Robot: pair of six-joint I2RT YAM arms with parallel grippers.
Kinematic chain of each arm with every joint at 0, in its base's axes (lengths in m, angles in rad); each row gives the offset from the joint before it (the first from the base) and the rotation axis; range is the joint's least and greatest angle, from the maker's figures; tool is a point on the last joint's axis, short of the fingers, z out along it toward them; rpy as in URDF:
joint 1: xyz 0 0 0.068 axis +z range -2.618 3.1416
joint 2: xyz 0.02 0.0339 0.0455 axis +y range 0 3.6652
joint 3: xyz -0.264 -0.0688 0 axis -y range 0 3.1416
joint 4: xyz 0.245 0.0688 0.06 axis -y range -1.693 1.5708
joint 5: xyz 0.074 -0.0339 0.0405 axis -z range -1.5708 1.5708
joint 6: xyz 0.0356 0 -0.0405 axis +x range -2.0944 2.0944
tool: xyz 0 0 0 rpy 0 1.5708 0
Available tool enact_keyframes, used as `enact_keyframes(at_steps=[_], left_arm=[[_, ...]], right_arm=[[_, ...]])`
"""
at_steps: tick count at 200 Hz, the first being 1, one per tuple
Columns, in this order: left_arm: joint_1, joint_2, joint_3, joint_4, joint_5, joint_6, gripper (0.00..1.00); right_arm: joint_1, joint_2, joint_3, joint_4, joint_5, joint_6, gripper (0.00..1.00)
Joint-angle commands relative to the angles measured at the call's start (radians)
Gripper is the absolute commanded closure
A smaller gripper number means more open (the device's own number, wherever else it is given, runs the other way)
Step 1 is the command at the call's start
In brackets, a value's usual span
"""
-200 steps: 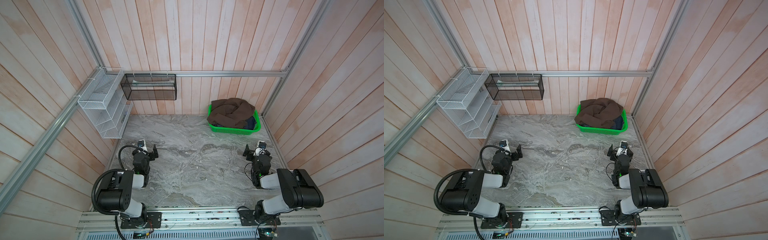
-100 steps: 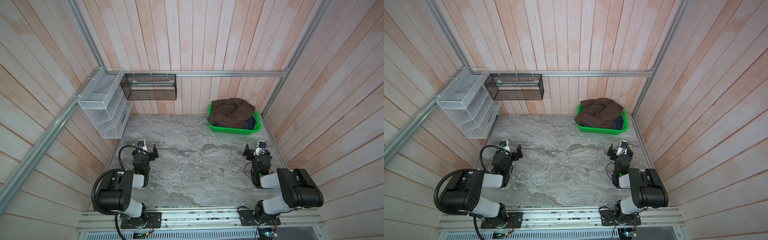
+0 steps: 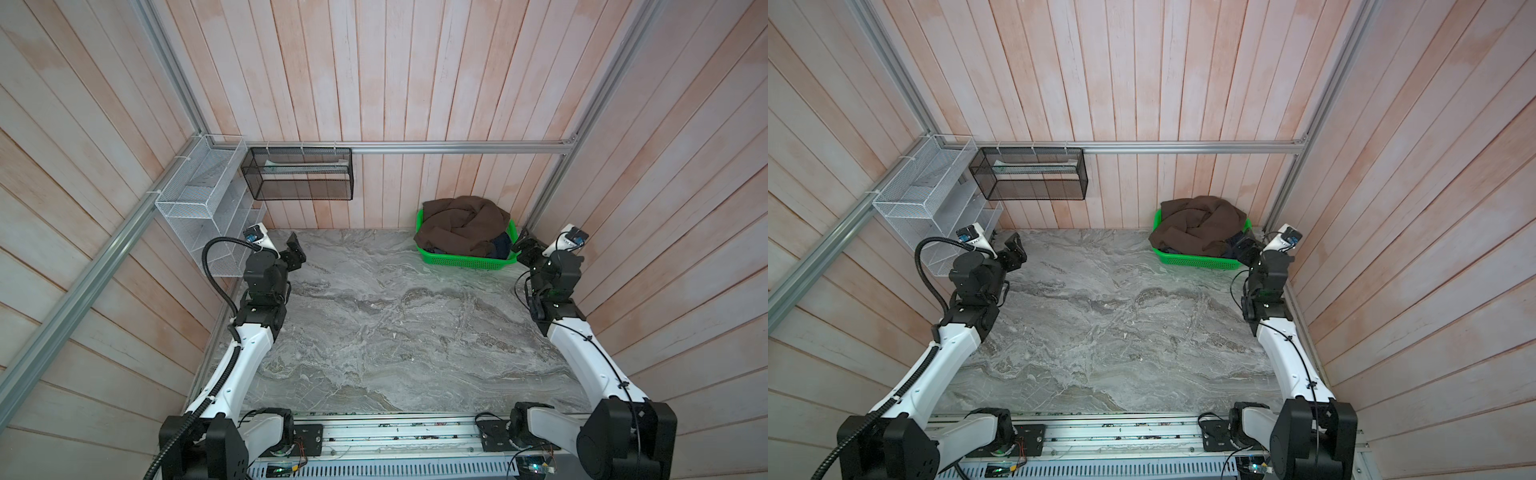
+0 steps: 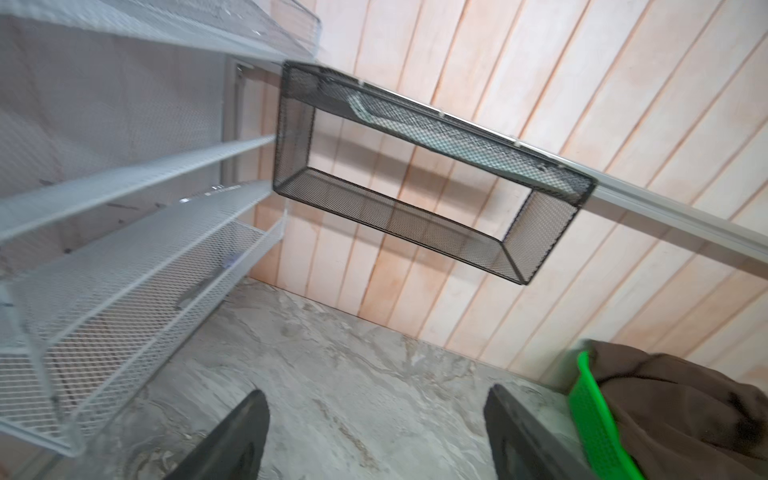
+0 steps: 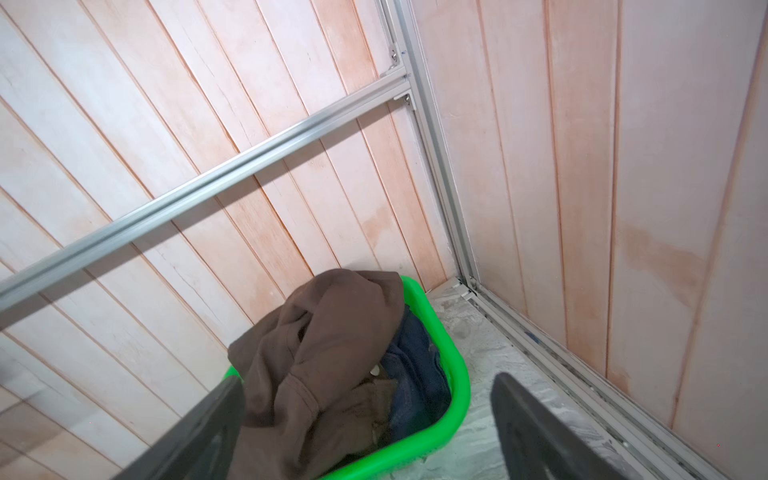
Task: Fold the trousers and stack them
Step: 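Grasp the brown trousers in the basket with the right gripper while the left arm advances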
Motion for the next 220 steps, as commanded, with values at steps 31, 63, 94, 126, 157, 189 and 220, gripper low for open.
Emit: enact_keyframes(at_steps=[31,63,94,126,157,189,220], left_arm=[[-0.216,0.138,0.118,-0.45,0.13,-0.141,0.14],[-0.313,0.17,0.156,-0.534,0.11,-0.151,0.11],[-0.33,0.138,0.113,-0.549,0.11,-0.167,0.11],[-0.33,0.115,0.129,-0.617,0.037,-0.141,0.11],[-0.33,0.076,0.133,-0.638,0.026,-0.133,0.11],[-0.33,0.081,0.131,-0.646,0.055,-0.138,0.1],[-0.33,0.078,0.118,-0.642,0.068,-0.149,0.11]], right_arm=[[0.004,0.402,0.493,-0.626,-0.202,0.235,0.03],[0.022,0.619,0.757,-0.749,-0.3,0.215,0.04],[0.053,0.759,0.891,-0.806,-0.323,0.224,0.04],[0.091,0.87,0.988,-0.849,-0.325,0.248,0.05],[0.096,0.951,1.063,-0.89,-0.32,0.274,0.06],[0.099,1.011,1.135,-0.926,-0.298,0.285,0.05],[0.102,1.058,1.232,-1.0,-0.228,0.282,0.02]])
